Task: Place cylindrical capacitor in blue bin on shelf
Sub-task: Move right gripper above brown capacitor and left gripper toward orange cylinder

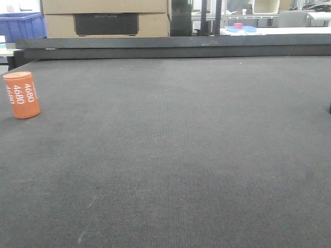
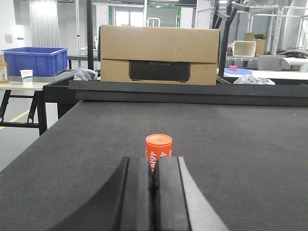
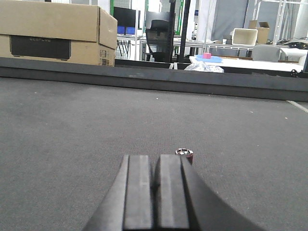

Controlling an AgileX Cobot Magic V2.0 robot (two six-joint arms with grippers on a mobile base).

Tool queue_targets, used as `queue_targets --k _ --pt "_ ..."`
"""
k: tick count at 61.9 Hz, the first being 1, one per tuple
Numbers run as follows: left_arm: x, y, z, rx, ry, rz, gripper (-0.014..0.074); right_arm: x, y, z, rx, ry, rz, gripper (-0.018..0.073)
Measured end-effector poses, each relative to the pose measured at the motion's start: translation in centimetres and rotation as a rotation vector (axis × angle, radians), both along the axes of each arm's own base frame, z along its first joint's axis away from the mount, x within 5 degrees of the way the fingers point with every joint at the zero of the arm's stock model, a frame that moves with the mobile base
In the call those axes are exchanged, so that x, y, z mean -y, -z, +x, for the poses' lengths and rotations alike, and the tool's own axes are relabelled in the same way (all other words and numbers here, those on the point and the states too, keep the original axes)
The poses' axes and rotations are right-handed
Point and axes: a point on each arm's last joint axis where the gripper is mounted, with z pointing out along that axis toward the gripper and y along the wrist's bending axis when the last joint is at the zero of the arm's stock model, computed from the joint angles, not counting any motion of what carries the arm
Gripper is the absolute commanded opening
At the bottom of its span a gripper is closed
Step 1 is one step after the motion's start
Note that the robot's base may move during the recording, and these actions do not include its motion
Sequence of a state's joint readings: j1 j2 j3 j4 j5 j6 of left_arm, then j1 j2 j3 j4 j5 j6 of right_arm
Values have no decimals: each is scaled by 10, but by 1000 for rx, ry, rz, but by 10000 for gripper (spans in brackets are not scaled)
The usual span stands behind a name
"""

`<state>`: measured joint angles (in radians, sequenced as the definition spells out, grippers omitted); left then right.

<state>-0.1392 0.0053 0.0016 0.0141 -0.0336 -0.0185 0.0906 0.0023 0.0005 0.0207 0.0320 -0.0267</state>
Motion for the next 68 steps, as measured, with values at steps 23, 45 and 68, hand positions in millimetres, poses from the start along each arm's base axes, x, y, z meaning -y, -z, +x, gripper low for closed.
queue_targets --k 23,45,68 --pt "0 0 0 0 0 0 -111 0 0 0 0 0 0 -162" --pt "0 0 0 0 0 0 -111 0 0 0 0 0 0 -162" --pt "-1 -8 -3 -114 -2 11 -111 -1 -4 -1 -38 -11 77 -162"
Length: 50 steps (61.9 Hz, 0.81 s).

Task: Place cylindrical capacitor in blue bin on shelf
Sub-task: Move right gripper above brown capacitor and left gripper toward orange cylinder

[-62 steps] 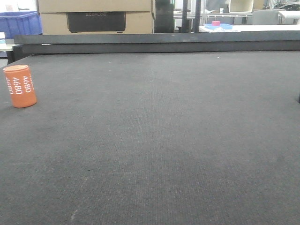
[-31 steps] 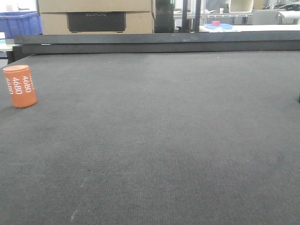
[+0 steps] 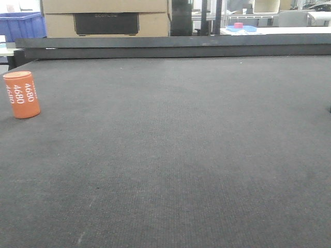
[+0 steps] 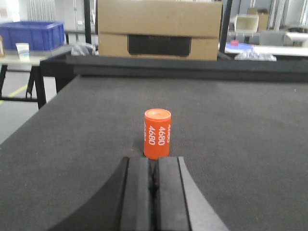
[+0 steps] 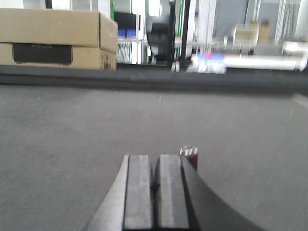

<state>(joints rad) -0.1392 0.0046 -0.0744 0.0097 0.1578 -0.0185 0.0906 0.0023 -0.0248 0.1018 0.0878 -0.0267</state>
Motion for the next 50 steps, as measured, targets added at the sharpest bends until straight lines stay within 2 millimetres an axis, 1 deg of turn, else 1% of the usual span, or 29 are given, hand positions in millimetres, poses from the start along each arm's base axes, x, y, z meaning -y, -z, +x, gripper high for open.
queue_targets --k 7,12,17,22,30,35,44,45,50 --pt "-1 -23 -5 -5 -3 11 -111 -1 -19 -6 -39 -20 28 -162" --pt "-1 -42 -5 -30 -6 19 -111 -2 -38 -9 -54 -32 34 -162" --pt "-1 -56 0 -97 -7 29 -111 -3 -51 -6 -96 -38 31 -162" --pt "1 -68 11 -185 -8 41 -111 -4 -65 2 -139 -40 29 -162" --pt "4 -88 35 -311 -9 59 -111 -6 -81 24 -251 -43 20 -162" --pt "7 -95 59 -436 -9 77 -111 -8 -87 41 -329 -44 14 -162" --pt "13 -103 97 -630 -9 99 -111 -13 -95 84 -505 -49 2 -162" --pt "13 -106 102 -635 -8 97 -111 -13 -95 88 -527 -50 0 -162" --pt "17 -106 126 -686 -6 98 -111 -16 -97 112 -626 -56 -8 -162"
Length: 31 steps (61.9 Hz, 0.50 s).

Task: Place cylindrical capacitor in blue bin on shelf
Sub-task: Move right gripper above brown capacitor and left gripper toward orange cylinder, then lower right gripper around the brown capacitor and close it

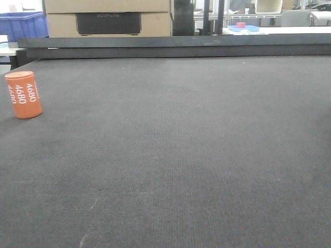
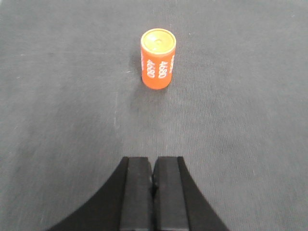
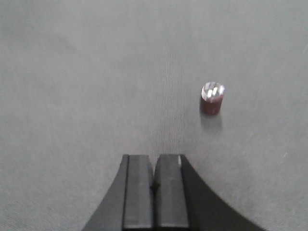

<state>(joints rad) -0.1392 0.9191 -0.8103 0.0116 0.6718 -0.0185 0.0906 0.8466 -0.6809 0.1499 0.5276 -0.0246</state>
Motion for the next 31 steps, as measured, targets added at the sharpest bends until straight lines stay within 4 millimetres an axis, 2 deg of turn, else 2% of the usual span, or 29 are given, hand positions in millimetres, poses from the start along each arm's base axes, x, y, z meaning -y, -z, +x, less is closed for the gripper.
queue_targets --k 12,17,31 --pt "7 6 43 -59 -2 -15 -111 -7 5 66 -195 -15 -24 -162" --pt "9 6 58 -84 -2 -11 -111 -9 3 88 -233 -20 -28 -162" --pt "15 8 99 -230 -2 8 -111 -11 1 122 -373 -44 -86 -162"
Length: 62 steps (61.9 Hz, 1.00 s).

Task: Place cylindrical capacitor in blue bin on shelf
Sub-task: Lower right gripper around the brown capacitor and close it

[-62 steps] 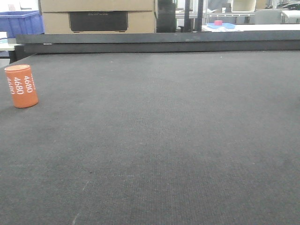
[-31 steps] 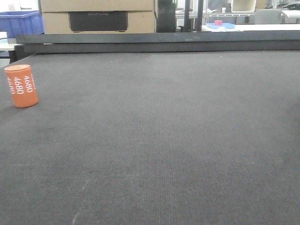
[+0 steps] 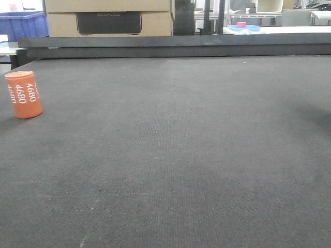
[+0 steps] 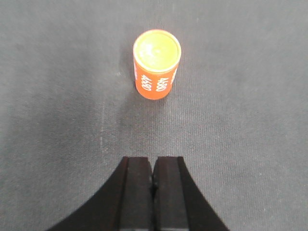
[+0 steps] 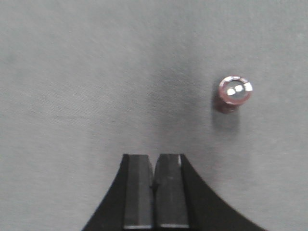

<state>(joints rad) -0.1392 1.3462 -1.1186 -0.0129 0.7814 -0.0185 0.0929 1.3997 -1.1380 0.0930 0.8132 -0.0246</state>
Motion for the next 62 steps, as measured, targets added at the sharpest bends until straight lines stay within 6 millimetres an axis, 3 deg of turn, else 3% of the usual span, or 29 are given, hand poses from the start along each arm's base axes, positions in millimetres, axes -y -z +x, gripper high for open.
queue_targets --k 17,30,35,44,48,62 --pt "7 -9 51 -5 0 0 -111 15 3 46 -134 18 -86 -162" --pt "9 -13 60 -3 1 -2 -111 35 19 78 -179 67 -113 -153" --pt "9 -13 60 -10 1 -1 -111 42 26 88 -194 85 -114 -45" --pt "9 -12 60 -14 1 -1 -111 50 42 101 -248 101 -113 288" --pt "9 -12 60 -14 1 -1 -111 52 52 105 -276 104 -113 368" --pt "9 -13 60 -13 1 -1 -111 51 84 116 -347 102 -97 391"
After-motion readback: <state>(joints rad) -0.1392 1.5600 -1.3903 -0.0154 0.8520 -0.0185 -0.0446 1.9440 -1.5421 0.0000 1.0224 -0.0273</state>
